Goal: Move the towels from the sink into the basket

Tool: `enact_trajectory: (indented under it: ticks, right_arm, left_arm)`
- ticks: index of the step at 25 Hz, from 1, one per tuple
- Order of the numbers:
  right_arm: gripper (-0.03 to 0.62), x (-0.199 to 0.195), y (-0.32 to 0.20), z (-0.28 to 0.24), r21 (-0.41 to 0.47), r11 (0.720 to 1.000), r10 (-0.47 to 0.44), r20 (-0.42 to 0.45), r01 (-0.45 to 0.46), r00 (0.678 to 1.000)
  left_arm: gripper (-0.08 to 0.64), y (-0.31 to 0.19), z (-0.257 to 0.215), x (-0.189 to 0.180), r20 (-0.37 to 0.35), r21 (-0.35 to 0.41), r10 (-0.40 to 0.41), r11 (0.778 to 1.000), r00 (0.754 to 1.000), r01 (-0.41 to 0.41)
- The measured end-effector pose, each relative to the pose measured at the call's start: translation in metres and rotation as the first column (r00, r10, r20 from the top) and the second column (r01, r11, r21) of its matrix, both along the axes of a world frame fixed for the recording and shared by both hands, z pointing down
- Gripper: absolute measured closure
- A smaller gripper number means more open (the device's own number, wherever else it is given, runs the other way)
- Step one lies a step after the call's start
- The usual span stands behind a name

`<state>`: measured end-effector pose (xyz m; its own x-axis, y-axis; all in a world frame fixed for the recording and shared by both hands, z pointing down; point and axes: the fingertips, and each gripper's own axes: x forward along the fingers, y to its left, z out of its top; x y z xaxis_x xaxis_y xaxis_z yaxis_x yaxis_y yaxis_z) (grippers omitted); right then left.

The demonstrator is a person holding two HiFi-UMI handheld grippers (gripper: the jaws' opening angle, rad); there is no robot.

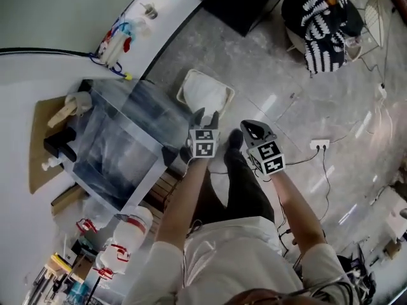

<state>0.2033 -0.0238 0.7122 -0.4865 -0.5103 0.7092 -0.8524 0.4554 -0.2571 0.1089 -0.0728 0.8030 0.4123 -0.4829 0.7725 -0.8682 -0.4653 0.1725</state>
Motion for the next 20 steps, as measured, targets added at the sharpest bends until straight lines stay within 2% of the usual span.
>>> enact_trajectory:
  ticks: [7, 12, 17, 20]
  right_arm:
    - [0.597, -0.025, 0.016, -0.104, 0.082, 0.996, -0.033, 0.001, 0.032, 0.999]
    - [0.597, -0.051, 0.031, -0.173, 0.143, 0.989, -0.039, 0.031, 0.034, 0.999]
    - [0.597, -0.079, 0.038, -0.231, 0.215, 0.976, -0.056, 0.052, 0.043, 0.997]
    - [0.596, -0.091, 0.04, -0.262, 0.259, 0.965, -0.067, 0.059, 0.05, 0.996]
  left_arm:
    - [0.396, 0.039, -0.134, -0.03, -0.058, 0.067, 0.043, 0.997, 0.997, -0.039]
    - [0.447, 0.069, -0.214, -0.064, -0.095, 0.129, 0.055, 0.991, 0.994, -0.043]
    - [0.466, 0.079, -0.279, -0.102, -0.113, 0.213, 0.053, 0.977, 0.992, -0.028]
    - [0.48, 0.083, -0.325, -0.119, -0.148, 0.282, 0.046, 0.959, 0.988, -0.003]
